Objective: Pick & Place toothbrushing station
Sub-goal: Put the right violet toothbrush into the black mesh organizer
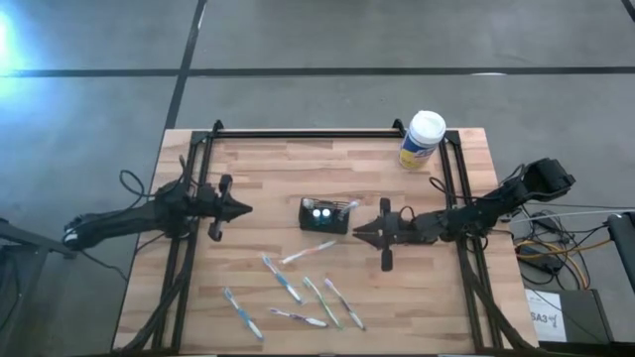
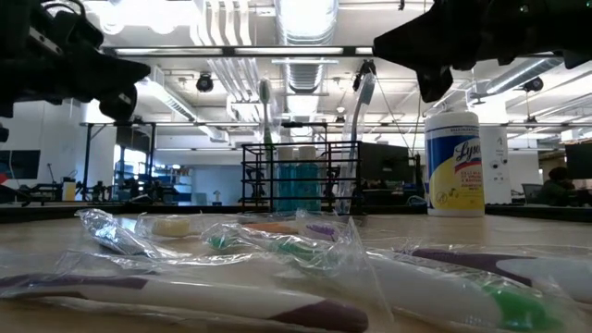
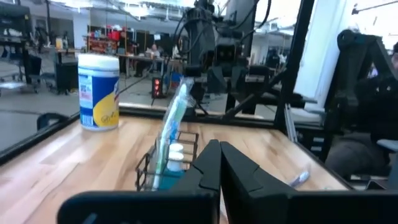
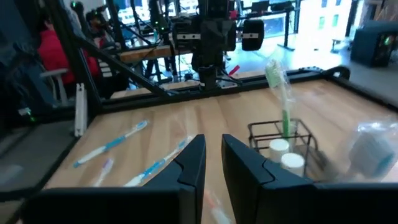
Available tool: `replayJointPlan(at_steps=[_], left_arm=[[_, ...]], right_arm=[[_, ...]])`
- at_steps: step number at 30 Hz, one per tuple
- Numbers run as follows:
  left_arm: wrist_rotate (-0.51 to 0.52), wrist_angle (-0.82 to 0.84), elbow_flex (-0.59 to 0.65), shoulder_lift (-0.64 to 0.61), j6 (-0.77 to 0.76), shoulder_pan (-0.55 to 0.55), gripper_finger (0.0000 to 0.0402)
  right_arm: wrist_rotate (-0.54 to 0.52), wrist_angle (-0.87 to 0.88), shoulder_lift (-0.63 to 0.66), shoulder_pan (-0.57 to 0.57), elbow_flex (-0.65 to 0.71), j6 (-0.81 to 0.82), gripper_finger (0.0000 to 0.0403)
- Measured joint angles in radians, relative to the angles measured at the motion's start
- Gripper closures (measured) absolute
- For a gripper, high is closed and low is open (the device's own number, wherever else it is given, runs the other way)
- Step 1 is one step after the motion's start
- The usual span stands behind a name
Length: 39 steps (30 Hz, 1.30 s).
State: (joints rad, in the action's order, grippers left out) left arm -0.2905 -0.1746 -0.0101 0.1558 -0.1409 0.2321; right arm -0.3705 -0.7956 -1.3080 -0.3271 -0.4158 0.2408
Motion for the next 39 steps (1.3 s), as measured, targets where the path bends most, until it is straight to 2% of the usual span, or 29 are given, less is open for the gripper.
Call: replayJointPlan(at_steps=[4,6,8,11,14,18,22,25,31,39], left_arm=[[0.0,0.027,0.0,-0.029,0.011,0.0,0.0399],[0.0,0.026,0.0,-0.033,0.009,0.0,0.0397],[-0.002,0.029,0.0,-0.034,-0.004,0.0,0.0393],[-0.003,0.045,0.0,-0.035,-0.014,0.0,0.0389],[-0.003,0.054,0.0,-0.034,-0.014,0.0,0.039],[-0.003,0.058,0.0,-0.033,-0.014,0.0,0.0394],[-0.003,0.058,0.0,-0.034,-0.013,0.0,0.0391],[-0.003,0.058,0.0,-0.034,-0.013,0.0,0.0387],[-0.003,0.068,0.0,-0.034,-0.015,0.0,0.0392],[-0.003,0.08,0.0,-0.034,-0.007,0.0,0.039]], right_arm=[[0.061,0.095,0.025,0.0,-0.056,0.072,0.0354],[0.066,0.298,0.038,-0.01,-0.14,0.101,0.0358],[0.066,0.589,0.035,-0.011,-0.258,0.153,0.0363],[0.06,0.96,-0.017,-0.011,-0.441,0.249,0.037],[0.073,1.186,-0.094,-0.01,-0.575,0.306,0.0372],[0.136,1.375,-0.2,-0.011,-0.73,0.392,0.0369],[0.155,1.484,-0.309,-0.029,-0.839,0.476,0.0361],[0.221,1.501,-0.397,-0.034,-0.905,0.509,0.0346],[0.342,1.503,-0.572,-0.032,-1.015,0.459,0.0288],[0.51,1.519,-0.696,-0.018,-1.086,0.441,0.0226]])
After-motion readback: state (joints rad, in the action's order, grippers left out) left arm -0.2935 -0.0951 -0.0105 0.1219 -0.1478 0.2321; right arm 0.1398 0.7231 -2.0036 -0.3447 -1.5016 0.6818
